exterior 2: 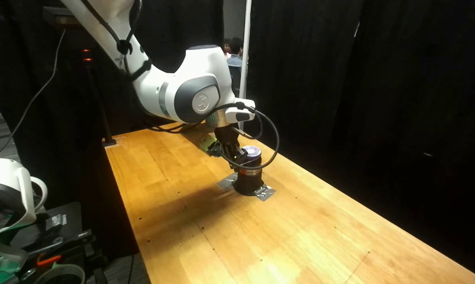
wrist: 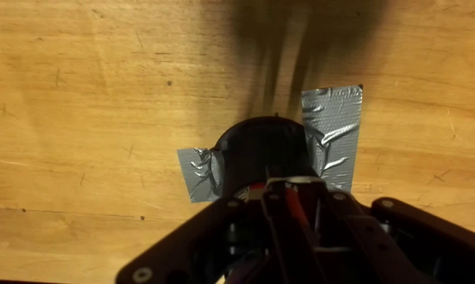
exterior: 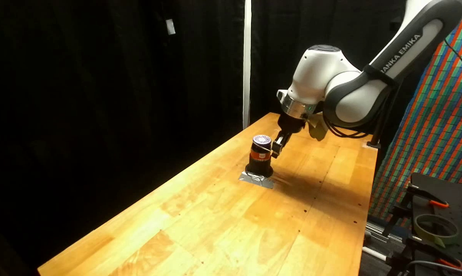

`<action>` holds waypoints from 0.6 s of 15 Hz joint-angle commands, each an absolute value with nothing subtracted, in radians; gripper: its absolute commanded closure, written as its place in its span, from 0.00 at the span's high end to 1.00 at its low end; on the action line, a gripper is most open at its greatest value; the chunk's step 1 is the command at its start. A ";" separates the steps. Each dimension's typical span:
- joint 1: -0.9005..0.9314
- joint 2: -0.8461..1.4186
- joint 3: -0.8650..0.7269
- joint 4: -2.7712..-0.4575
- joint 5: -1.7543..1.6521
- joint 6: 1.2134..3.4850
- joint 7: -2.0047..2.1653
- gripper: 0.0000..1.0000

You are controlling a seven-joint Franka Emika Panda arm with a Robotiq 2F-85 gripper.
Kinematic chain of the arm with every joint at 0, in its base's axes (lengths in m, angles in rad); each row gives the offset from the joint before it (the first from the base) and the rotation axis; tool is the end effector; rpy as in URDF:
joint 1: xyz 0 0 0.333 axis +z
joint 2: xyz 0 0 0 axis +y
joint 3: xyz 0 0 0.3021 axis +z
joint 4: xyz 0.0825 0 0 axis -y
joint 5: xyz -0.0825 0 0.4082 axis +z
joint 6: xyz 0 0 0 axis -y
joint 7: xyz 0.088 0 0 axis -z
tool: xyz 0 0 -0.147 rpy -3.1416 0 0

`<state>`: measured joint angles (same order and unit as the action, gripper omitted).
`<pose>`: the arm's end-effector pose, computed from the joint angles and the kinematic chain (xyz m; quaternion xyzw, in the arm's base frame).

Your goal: Put the elastic band on the cup

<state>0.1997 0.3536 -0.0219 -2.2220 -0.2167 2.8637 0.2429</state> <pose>0.5848 0.1143 0.1710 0.9863 0.0678 0.1493 0.0171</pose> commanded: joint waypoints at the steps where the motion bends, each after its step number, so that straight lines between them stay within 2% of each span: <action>1: 0.304 0.298 -0.149 -2.354 -0.355 3.074 0.375 0.20; 5: 0.500 0.338 -0.428 -2.433 -0.505 3.389 0.408 0.19; 7: 0.604 0.378 -0.559 -2.466 -0.446 3.553 0.331 0.19; 9: 0.648 0.419 -0.604 -2.505 -0.368 3.710 0.262 0.19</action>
